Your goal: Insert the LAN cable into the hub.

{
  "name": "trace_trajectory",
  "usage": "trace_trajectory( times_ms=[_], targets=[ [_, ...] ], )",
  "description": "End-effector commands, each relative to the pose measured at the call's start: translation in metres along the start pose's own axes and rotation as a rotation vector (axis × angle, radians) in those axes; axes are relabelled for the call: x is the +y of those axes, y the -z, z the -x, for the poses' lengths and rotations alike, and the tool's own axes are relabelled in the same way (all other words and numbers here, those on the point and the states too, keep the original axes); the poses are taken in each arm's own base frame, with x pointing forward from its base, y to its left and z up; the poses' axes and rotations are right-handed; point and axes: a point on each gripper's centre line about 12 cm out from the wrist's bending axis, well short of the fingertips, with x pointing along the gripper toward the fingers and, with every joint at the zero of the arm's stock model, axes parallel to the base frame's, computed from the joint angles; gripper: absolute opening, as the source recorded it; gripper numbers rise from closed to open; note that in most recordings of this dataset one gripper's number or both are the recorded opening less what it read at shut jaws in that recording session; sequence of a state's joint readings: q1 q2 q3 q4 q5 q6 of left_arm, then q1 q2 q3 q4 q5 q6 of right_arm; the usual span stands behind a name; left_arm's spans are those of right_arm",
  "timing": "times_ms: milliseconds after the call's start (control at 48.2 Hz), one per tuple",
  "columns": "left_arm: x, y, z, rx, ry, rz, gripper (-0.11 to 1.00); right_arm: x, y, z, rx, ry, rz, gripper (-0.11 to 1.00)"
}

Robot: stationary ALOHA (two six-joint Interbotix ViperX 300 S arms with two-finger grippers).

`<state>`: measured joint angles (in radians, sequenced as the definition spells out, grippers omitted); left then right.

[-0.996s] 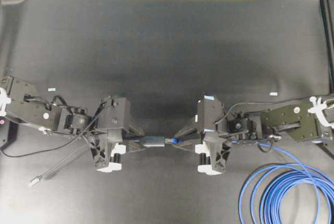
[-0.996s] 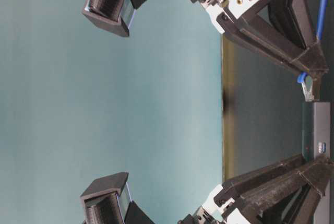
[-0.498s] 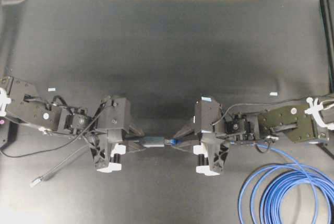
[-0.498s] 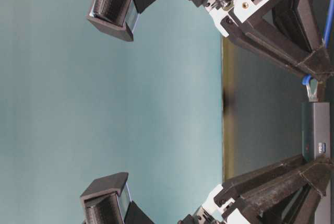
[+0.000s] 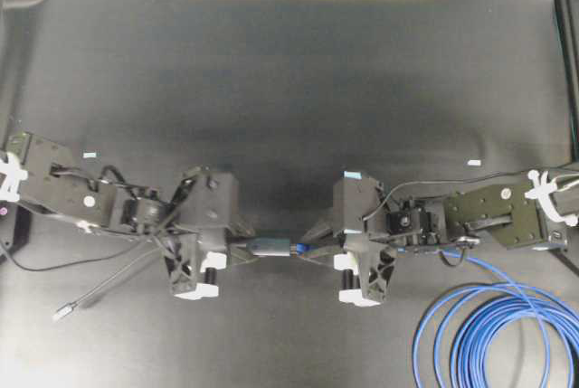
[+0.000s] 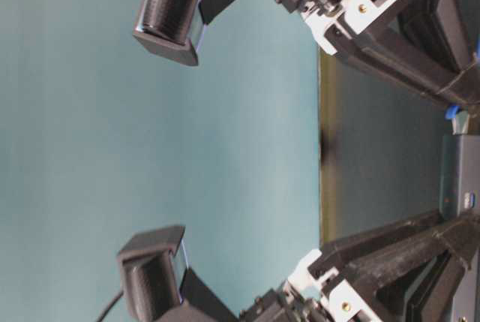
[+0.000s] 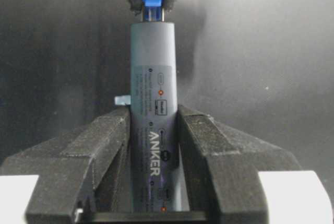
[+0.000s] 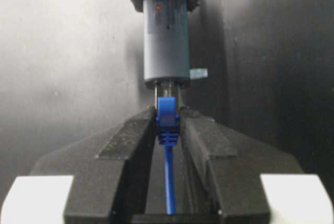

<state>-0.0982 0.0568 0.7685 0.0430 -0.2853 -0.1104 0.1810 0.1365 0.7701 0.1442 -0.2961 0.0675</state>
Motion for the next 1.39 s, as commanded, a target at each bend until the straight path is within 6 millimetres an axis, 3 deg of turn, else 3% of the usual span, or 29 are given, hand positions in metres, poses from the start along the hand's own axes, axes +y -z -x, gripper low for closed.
trace_trajectory(
  times_ms=[0,871,1369],
  targets=[
    [-0.002,-0.018,-0.003,-0.043,0.005,-0.023,0.28,0.003,-0.013,-0.002,-0.038,-0.007,0.008,0.14],
    [-0.001,-0.022,-0.005,-0.092,0.007,-0.02,0.28,-0.002,-0.036,-0.01,-0.107,0.002,0.025,0.14],
    [0.001,-0.004,0.0,-0.025,0.0,-0.023,0.28,-0.005,-0.026,-0.01,-0.021,0.011,0.038,0.14]
  ],
)
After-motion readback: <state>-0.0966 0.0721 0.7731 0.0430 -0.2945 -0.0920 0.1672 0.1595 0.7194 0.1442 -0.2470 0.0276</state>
